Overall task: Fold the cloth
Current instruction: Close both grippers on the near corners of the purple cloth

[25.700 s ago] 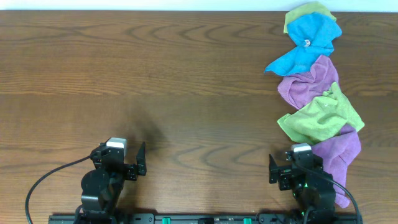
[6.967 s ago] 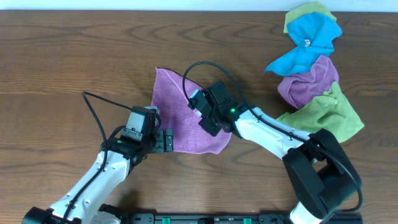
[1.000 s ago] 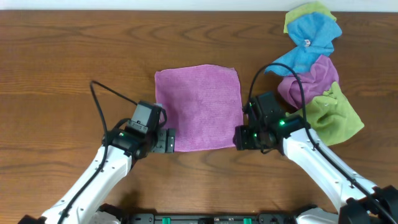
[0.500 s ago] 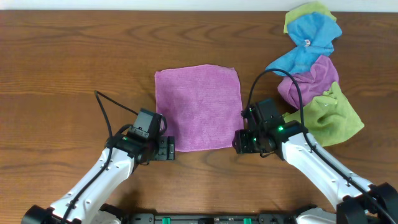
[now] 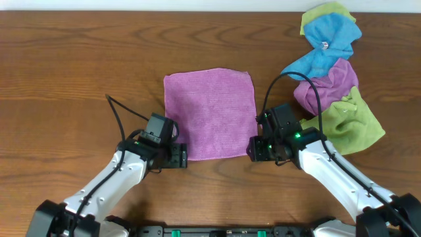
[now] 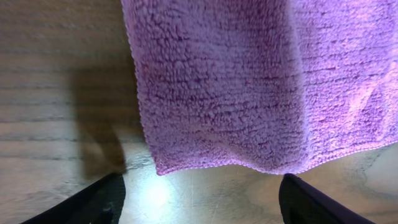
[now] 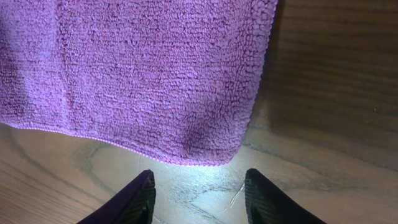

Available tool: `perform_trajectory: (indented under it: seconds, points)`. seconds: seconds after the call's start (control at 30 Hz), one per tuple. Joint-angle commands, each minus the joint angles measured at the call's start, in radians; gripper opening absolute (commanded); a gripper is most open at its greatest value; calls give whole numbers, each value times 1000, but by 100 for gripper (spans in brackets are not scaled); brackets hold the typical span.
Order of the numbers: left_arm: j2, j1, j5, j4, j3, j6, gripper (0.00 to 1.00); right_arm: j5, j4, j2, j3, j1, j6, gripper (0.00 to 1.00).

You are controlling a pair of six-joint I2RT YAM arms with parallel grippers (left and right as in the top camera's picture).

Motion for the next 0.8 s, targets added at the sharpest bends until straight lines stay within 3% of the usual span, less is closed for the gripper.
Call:
perform_trajectory:
  seconds: [0.0, 0.53, 0.67, 0.77]
  points:
    - [7, -3, 8, 10, -13, -5, 75, 1, 3, 7, -7, -11, -14, 46]
    - [75, -3, 7, 32, -13, -4, 56, 3, 3, 7, -7, -29, -14, 45]
    - [75, -3, 6, 35, -13, -4, 38, 3, 3, 7, -7, -29, -14, 44]
    - [75, -3, 3, 35, -13, -3, 18, 3, 2, 7, -7, -29, -14, 41]
